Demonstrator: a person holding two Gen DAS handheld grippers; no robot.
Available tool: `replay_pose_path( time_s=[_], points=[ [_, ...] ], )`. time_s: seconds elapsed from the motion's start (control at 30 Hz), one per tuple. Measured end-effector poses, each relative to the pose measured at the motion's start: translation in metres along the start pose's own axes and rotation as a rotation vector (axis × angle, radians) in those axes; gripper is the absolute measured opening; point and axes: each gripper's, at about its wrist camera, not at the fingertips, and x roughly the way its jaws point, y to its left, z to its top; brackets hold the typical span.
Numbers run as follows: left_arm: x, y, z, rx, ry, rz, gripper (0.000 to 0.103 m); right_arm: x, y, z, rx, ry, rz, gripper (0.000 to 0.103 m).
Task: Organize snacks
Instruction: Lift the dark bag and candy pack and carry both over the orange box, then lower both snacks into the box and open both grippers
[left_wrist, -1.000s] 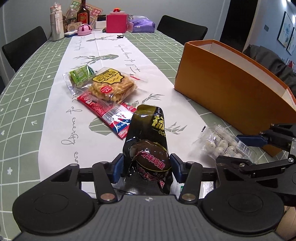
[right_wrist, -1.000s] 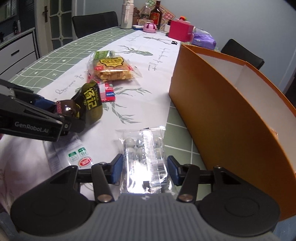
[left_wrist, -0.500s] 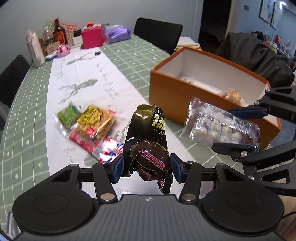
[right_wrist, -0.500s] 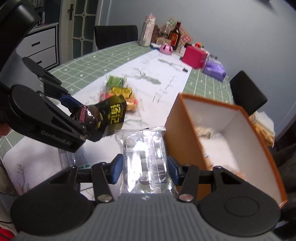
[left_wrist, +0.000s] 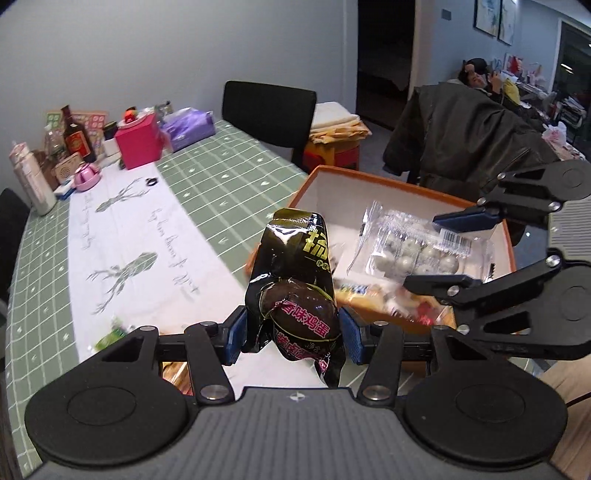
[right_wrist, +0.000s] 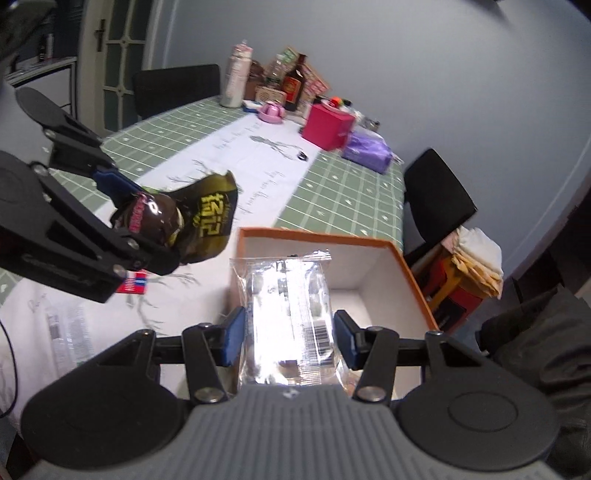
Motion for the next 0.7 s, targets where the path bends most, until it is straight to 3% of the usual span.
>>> replay_pose_path(
  time_s=[0.27,0.7],
  points=[
    [0.051,-0.031,0.032,0.057,0.060,-0.064,0.060,0.035,-0.042,-0.025,0.097,0.098,0.012,0.051],
    [0.132,-0.054,0.042,0.072,0.171,-0.119,0.060,0.090,-0.082,-0.040,0.076,0.186,-0.037,0.051]
  ],
)
